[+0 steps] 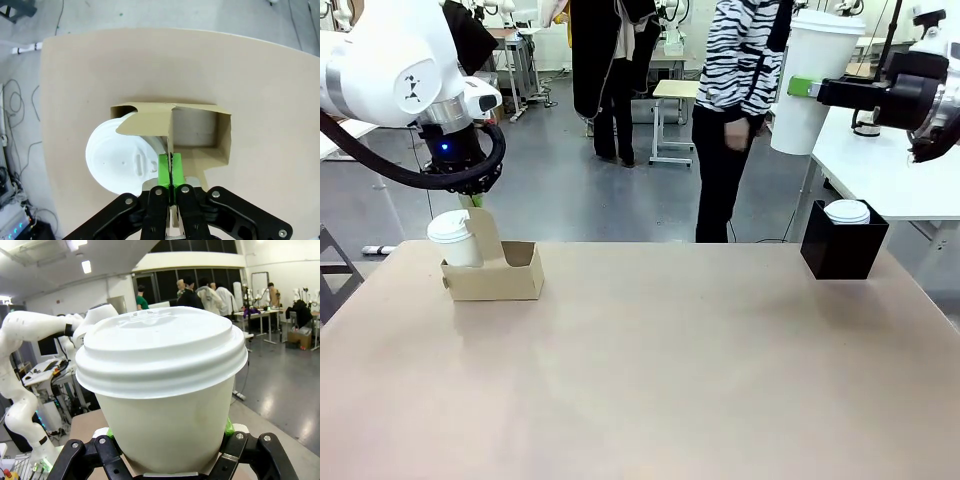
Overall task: Pour a drink into a cup and package it in a carrier.
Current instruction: Position the Cup Carrier in the center of the table.
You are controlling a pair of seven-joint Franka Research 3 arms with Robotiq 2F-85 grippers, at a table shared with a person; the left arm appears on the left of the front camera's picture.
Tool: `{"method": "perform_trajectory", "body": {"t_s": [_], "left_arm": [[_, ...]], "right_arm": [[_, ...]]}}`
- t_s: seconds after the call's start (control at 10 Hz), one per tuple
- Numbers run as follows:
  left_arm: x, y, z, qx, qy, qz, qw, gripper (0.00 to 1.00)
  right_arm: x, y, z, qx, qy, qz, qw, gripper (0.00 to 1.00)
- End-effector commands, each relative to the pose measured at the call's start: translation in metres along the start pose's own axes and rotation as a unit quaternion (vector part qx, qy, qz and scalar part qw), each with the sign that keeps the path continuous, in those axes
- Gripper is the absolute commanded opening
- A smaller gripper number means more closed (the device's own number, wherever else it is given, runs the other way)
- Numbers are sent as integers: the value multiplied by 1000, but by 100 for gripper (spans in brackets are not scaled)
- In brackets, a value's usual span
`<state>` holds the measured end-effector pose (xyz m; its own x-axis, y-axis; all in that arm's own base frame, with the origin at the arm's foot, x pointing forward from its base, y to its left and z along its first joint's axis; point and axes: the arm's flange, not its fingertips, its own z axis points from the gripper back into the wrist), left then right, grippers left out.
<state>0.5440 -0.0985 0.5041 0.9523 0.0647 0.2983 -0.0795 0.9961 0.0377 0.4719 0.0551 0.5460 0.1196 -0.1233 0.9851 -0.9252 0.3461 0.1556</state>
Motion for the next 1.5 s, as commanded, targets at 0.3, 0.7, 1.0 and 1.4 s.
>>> {"method": "perform_trajectory", "body": {"t_s": [0.3,0.7,1.0,1.4], "left_arm": [[0,0,0,0,0,0,1000,0],[-12,-29,73,33,14,45,998,2],[-39,-80,141,24,17,55,998,2],[-103,-181,172,36,22,54,998,2]], "right_arm": [[5,-1,-2,2,-7,10,1000,81],[5,-1,-2,2,-7,10,1000,81],[5,-1,-2,2,-7,10,1000,81],[5,-1,-2,2,-7,10,1000,81]]}}
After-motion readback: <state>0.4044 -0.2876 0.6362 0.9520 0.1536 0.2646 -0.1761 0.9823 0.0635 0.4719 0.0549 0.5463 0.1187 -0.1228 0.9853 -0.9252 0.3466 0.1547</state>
